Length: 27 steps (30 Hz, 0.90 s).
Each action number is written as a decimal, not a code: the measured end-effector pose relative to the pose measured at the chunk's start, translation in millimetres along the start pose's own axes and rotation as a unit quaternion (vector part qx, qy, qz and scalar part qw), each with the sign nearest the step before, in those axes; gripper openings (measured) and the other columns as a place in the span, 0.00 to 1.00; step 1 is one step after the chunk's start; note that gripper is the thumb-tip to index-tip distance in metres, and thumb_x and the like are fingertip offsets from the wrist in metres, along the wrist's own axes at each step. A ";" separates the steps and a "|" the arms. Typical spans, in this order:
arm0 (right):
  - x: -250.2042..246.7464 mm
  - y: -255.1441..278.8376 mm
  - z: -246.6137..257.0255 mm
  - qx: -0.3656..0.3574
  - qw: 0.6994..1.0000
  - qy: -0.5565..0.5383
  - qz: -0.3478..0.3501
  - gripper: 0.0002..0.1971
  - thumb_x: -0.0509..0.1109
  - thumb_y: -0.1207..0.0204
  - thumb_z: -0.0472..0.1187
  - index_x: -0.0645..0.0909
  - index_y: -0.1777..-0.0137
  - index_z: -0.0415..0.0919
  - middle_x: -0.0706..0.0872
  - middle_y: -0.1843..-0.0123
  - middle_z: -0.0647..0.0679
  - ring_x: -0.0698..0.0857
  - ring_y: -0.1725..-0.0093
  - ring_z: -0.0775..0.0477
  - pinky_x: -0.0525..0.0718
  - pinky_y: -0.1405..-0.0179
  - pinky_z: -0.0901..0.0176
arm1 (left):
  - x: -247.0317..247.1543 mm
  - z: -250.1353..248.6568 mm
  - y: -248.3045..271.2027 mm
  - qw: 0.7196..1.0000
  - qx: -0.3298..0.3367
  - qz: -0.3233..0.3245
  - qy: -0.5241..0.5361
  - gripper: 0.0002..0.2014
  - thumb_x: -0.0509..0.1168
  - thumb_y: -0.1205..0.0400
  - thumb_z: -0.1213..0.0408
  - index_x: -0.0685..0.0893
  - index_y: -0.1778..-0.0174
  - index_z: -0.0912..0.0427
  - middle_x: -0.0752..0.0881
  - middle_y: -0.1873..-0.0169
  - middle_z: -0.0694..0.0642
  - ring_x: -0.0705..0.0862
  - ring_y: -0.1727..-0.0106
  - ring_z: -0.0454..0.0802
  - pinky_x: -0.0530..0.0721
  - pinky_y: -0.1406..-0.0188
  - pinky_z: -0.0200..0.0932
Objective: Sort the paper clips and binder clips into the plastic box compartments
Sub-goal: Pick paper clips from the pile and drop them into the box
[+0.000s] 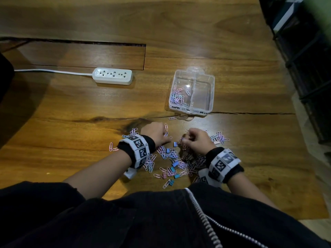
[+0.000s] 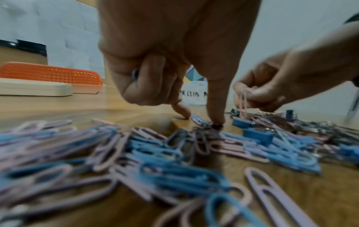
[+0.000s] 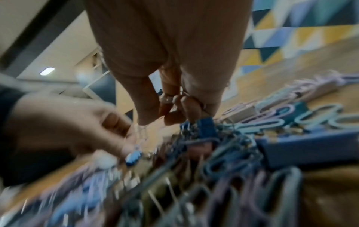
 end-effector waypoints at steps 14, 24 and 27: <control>-43.7 -3.9 -5.1 0.055 0.937 -0.344 0.014 0.12 0.54 0.22 0.28 0.76 0.63 0.38 0.74 0.68 0.49 0.68 0.72 0.56 0.65 0.75 0.68 | 18.7 -18.1 1.1 0.955 0.006 0.138 0.261 0.14 0.54 0.17 0.63 0.69 0.71 0.56 0.71 0.73 0.51 0.69 0.74 0.46 0.68 0.76 0.36; -53.7 -62.3 60.4 0.043 0.930 -0.363 -0.040 0.09 0.57 0.20 0.33 0.73 0.61 0.37 0.71 0.67 0.48 0.70 0.70 0.54 0.72 0.69 0.66 | -0.5 -13.4 4.8 0.620 -0.093 0.159 0.763 0.08 0.52 0.38 0.74 0.62 0.73 0.55 0.74 0.84 0.49 0.66 0.88 0.41 0.60 0.94 0.25; -51.0 -76.1 66.1 0.043 0.923 -0.379 -0.040 0.12 0.54 0.18 0.37 0.73 0.42 0.31 0.78 0.52 0.41 0.80 0.51 0.46 0.79 0.52 0.59 | -0.6 -6.5 0.6 0.616 -0.139 0.150 0.761 0.07 0.51 0.32 0.75 0.67 0.67 0.59 0.72 0.79 0.51 0.70 0.87 0.42 0.65 0.93 0.27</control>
Point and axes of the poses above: each hand's wrist, its own y-axis away from the middle knuckle, its own x-axis out of the palm, z = x × y, the point moved 9 cm from there along -y, towards the middle knuckle
